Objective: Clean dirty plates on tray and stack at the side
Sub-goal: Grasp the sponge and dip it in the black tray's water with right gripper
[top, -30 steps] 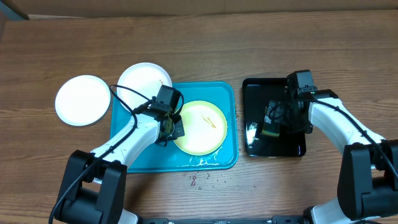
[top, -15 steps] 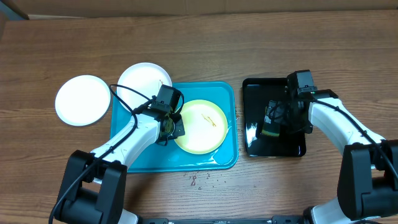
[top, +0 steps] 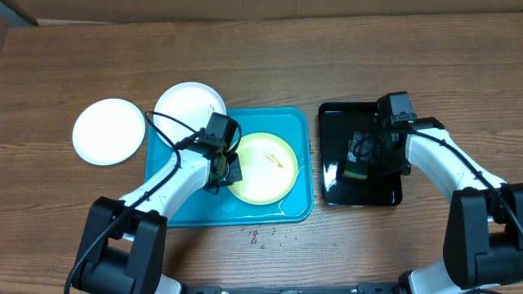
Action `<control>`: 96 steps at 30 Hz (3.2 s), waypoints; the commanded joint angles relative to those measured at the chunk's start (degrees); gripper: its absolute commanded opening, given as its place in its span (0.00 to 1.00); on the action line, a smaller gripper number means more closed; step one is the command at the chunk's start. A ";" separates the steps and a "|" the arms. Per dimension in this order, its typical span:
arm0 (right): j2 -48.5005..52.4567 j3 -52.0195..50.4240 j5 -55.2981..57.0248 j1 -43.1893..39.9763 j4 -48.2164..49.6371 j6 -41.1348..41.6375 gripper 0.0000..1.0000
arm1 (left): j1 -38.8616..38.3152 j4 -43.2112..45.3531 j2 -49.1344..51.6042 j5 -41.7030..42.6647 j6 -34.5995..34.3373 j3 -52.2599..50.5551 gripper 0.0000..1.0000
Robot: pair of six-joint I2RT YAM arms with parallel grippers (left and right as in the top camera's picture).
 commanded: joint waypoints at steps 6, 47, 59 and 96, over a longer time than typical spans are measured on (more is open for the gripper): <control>0.00 -0.11 0.42 -0.15 2.10 0.22 1.00 | -0.24 -0.83 0.31 1.62 0.35 -0.24 0.04; -3.45 8.70 4.04 8.52 -8.92 -3.41 0.35 | -0.22 -0.61 0.31 1.55 -3.58 -0.28 0.05; -2.62 -7.21 4.04 8.52 7.30 -3.21 0.04 | -0.22 -0.61 0.31 1.55 -3.58 -0.28 0.05; -2.54 -11.98 4.04 8.41 23.15 -1.73 0.22 | -0.22 -0.66 0.31 1.49 -3.56 -0.28 0.04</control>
